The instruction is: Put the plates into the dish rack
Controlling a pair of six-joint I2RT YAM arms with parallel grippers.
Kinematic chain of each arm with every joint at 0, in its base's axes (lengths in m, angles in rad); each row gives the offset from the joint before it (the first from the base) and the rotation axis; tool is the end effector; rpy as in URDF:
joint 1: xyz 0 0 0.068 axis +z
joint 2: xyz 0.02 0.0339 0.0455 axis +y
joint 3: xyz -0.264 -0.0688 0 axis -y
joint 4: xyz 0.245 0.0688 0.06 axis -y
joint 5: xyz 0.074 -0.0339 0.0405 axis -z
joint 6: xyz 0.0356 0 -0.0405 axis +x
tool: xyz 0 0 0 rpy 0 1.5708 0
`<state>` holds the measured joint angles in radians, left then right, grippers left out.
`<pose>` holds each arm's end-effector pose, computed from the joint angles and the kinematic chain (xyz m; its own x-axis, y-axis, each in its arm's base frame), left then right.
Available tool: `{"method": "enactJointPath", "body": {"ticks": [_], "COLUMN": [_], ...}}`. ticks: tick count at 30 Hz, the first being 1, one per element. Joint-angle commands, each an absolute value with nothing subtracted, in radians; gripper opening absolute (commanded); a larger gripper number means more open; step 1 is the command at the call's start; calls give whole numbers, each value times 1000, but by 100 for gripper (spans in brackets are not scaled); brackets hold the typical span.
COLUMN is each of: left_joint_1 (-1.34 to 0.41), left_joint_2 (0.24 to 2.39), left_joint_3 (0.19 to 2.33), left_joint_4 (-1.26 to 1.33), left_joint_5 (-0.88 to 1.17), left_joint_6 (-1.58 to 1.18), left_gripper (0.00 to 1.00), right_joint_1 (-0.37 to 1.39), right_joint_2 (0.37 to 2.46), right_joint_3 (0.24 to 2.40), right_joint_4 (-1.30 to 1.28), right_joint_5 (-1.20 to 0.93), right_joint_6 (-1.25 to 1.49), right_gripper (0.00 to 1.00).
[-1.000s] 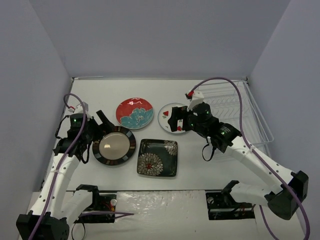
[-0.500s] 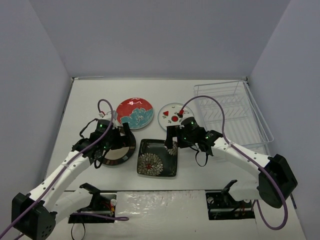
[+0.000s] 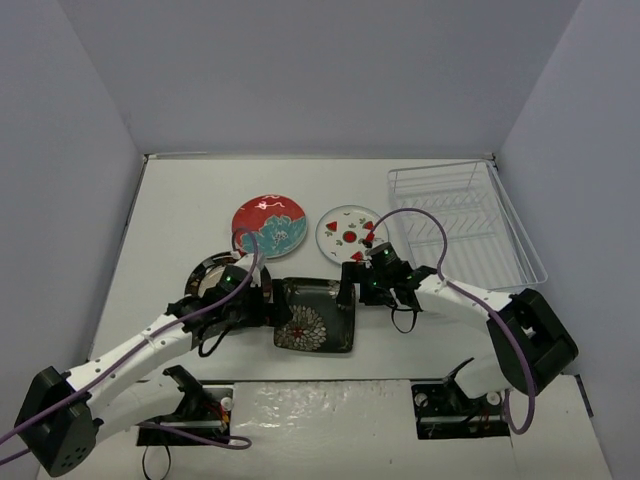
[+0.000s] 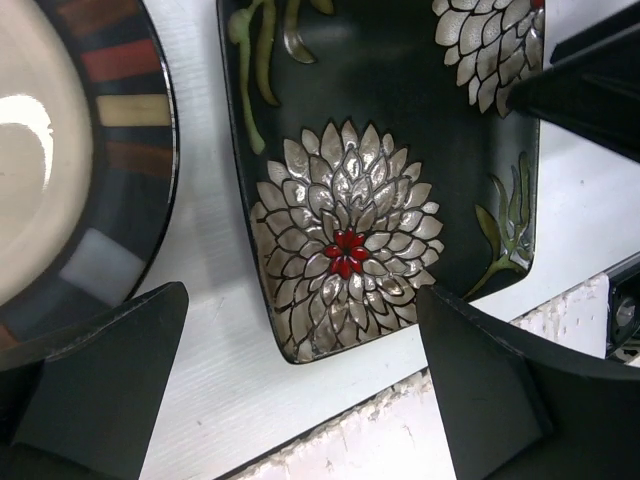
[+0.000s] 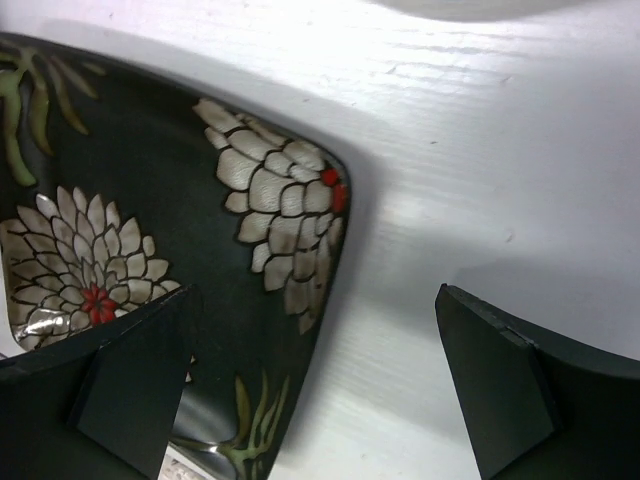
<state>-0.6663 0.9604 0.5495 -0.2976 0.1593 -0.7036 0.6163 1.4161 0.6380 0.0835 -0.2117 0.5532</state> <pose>0.1538 -0.1281 0.2159 -0.8461 -0.1473 -0.5122 0.2066 0.7953 -0.5700 0.2238 0.1677 0.1755 -0.8106 0.0554 -0.5830 -0.3185 0.7938 0.5181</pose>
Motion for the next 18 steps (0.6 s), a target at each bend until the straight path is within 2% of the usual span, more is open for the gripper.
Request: {"method": "enactJointPath", "body": {"ticks": [1,7,11,14,18], "left_joint_1": [-702,-721,-721,-721,-721], "left_joint_2": [959,986,1024,1075,1141], "left_joint_3": [515,515,520,523,546], "left_joint_4": [-161,-183,-189,-161,-167], "left_joint_5": [199,192,198,225,237], "left_joint_6": [-748,-730,-718,-702,-685], "left_gripper": [97,97,97,97,97], "right_joint_1": [586,571,561,557,553], "right_joint_2": [1442,1537,1597,1616,1613], "right_joint_3": [616,625,633,625,609], "right_joint_4": [227,276,309,331,330], "right_joint_5": [-313,-356,-398,-434,-452], "right_joint_6": [547,517,517,519,515], "right_gripper": [100,99,89,79,77]}}
